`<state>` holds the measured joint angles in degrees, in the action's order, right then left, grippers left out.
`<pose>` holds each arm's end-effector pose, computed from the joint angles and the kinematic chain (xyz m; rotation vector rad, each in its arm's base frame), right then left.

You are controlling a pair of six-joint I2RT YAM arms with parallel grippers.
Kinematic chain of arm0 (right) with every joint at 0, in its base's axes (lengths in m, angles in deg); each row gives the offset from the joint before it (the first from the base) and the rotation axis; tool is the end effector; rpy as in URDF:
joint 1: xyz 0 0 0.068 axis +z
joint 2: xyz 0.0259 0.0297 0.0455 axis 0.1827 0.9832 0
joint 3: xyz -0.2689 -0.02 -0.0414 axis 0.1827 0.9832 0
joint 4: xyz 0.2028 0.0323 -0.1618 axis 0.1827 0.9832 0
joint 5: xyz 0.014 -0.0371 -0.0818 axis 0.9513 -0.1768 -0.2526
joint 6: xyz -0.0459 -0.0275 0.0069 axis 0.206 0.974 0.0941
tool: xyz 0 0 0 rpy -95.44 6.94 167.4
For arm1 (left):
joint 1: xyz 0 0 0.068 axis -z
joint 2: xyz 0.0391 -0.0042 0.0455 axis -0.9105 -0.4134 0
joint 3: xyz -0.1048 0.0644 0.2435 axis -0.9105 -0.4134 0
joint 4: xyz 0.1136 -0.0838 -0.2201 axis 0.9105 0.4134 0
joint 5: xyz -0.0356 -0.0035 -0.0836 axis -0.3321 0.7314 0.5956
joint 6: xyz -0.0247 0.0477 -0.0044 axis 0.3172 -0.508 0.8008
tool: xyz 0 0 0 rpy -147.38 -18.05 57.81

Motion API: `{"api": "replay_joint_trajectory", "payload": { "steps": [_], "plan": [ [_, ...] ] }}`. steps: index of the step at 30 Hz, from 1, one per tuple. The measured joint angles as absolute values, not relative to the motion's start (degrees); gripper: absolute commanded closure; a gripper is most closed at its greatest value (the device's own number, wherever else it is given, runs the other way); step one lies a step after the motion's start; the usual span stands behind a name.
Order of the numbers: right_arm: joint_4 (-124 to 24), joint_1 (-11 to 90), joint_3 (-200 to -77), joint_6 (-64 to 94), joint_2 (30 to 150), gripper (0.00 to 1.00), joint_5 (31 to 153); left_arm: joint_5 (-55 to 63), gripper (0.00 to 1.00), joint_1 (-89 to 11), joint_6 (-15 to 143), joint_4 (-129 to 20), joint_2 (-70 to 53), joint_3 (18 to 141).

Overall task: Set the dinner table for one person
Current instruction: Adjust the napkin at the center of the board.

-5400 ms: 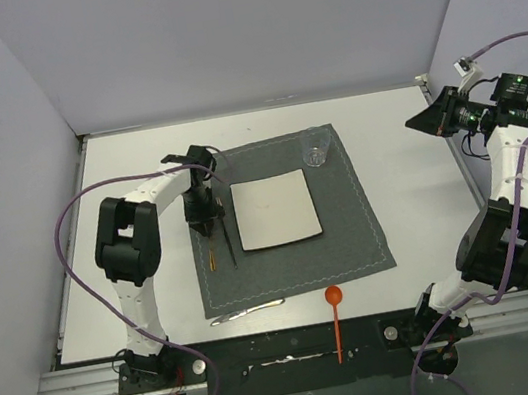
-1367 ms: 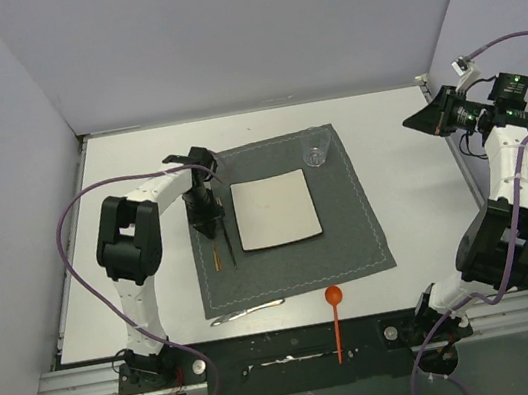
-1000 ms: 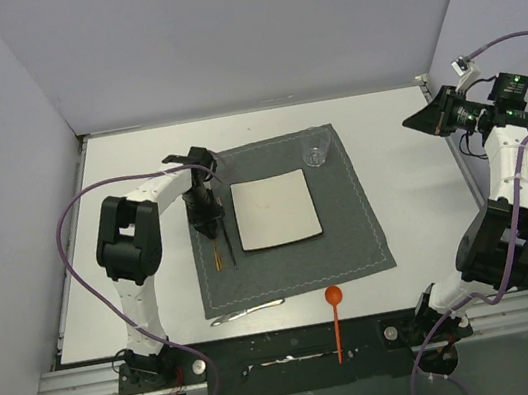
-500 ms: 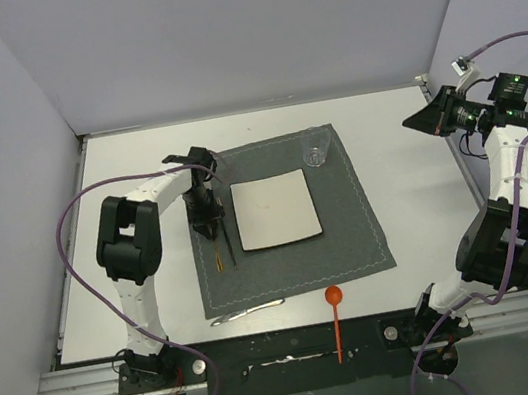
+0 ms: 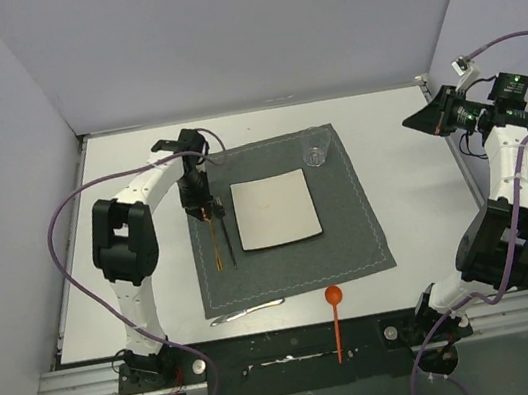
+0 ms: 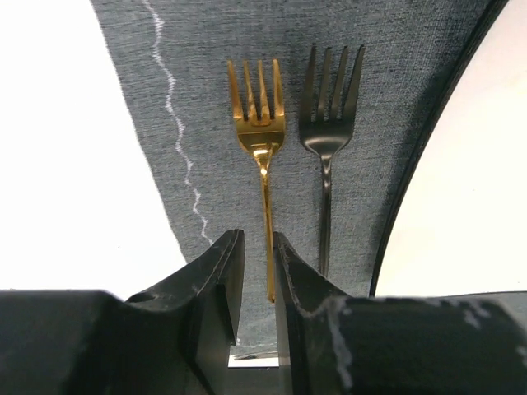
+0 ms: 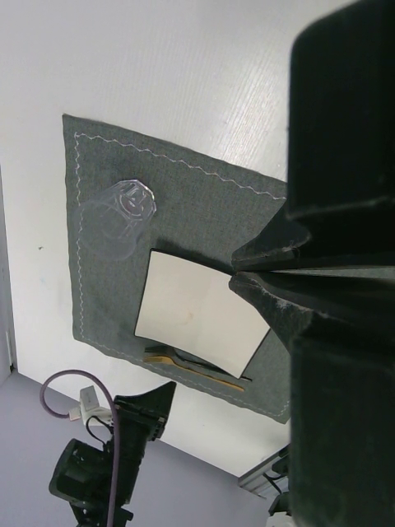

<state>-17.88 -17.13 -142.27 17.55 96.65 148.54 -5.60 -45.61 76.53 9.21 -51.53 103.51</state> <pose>0.3049 -0.1236 0.3435 0.0001 1.9909 0.9967 0.3841 -0.1388 0.1974 -0.1016 3.0320 -0.0348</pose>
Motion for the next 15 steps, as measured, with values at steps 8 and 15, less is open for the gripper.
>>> {"api": "replay_joint_trajectory", "payload": {
  "steps": [8, 15],
  "plan": [
    [-17.9, -17.1, -142.3, 17.8, 96.6, 0.96, 148.5, -5.2, 0.88, -48.9, 73.3, 5.5, -48.3, 96.0],
    [-17.6, -17.1, -142.3, 18.2, 96.7, 0.96, 148.5, -3.5, 0.89, -51.2, 70.4, 1.5, -48.0, 88.2]
  ]
}}
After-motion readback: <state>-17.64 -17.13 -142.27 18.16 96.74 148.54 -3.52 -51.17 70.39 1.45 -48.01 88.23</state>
